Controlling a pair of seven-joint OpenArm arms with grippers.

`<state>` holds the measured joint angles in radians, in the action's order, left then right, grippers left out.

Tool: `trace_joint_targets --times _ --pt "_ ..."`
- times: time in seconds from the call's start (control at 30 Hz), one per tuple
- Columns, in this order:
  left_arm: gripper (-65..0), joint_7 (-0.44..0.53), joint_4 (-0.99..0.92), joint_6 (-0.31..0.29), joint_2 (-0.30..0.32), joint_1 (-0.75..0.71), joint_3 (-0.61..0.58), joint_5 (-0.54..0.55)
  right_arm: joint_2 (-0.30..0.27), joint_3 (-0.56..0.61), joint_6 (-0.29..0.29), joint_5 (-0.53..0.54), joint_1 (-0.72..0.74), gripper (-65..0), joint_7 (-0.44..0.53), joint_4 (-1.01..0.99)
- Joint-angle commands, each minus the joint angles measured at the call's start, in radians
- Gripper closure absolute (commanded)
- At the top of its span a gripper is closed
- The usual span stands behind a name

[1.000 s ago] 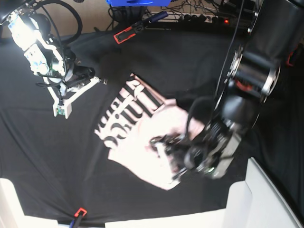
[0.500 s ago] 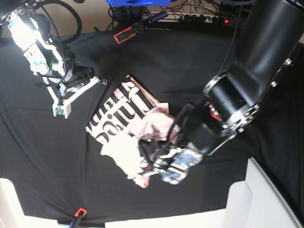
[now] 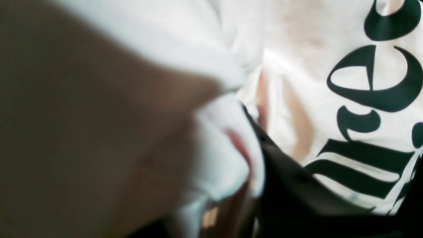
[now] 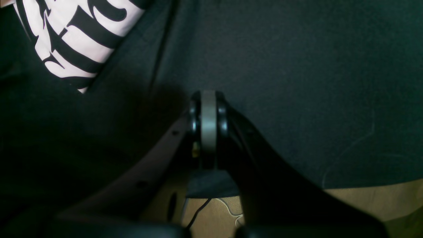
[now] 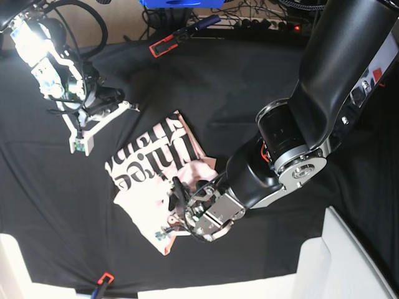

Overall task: Fold the T-shirt properly
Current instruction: 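Drag the pinched fabric with the left gripper across the shirt, rotating it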

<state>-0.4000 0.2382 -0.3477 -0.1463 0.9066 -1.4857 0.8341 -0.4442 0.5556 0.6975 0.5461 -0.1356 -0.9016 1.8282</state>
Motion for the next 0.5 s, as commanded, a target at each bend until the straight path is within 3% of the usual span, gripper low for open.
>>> trace_joint_targets --times 0.0,0.23,0.37,0.47 --pt "0.0 0.054 0.011 0.003 -0.011 0.042 0.002 0.007 -0.006 -0.007 0.001 -0.007 0.017 -0.3 0.017 0.011" --pt "0.0 0.079 0.002 0.003 -0.011 0.052 0.002 0.007 0.003 -0.004 0.001 0.019 0.150 -1.0 0.167 -0.189" --pt "0.0 0.080 0.000 0.003 -0.011 0.064 0.002 0.007 0.015 -0.007 -0.224 0.041 0.242 -6.5 0.209 -0.261" --pt "0.0 0.080 0.000 0.003 -0.011 0.065 0.002 0.007 0.040 -0.007 -0.240 0.039 0.290 -11.3 0.212 -0.307"
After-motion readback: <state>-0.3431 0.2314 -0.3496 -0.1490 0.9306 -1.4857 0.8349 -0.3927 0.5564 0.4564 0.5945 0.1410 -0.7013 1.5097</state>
